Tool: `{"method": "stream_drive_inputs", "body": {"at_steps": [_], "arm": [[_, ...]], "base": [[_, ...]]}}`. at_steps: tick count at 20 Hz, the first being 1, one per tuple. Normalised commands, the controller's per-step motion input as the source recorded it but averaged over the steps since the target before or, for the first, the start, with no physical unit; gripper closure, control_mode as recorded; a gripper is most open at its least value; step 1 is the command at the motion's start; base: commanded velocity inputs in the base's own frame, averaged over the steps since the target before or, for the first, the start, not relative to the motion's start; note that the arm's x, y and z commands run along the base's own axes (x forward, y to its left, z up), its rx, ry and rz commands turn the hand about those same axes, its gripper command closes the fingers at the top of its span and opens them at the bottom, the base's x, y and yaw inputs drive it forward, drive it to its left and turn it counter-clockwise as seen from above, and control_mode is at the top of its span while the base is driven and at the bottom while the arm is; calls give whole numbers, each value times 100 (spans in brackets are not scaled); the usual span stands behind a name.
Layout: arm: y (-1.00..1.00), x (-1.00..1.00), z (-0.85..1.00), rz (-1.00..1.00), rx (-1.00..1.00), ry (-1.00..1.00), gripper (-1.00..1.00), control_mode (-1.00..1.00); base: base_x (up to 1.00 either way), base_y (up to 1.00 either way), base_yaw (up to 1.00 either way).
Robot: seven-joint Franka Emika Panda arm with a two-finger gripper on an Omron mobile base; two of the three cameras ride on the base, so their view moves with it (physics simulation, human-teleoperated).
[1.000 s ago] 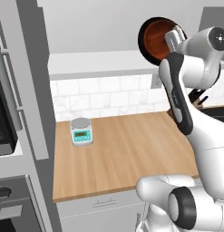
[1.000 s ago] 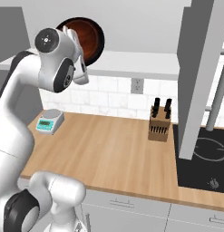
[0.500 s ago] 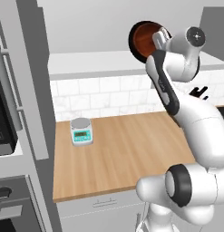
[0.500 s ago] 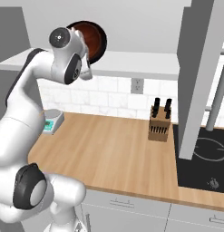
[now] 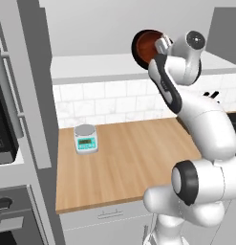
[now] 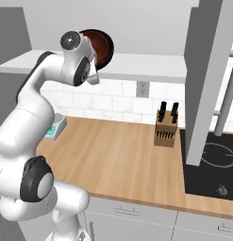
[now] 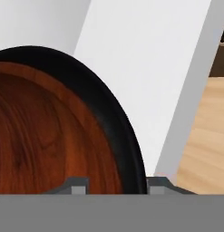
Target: Pick up the bowls on the counter and stack them on top of one another in the open cabinet. Place the smaller bowl on top of the larger bowl.
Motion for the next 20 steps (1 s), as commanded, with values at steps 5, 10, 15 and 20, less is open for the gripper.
{"method": "stream_drive_inputs", "body": {"at_steps": [5,10,15,20], "arm": [[3,59,-16,0,0,0,100,-100],[2,55,-9,0,0,0,100,-100],[15,58,-31,0,-1,-5,100,-100],[28,41,-26,0,0,-17,-100,-100]], "base": [[0,0,0],[0,0,0],[0,0,0],[0,0,0]]}}
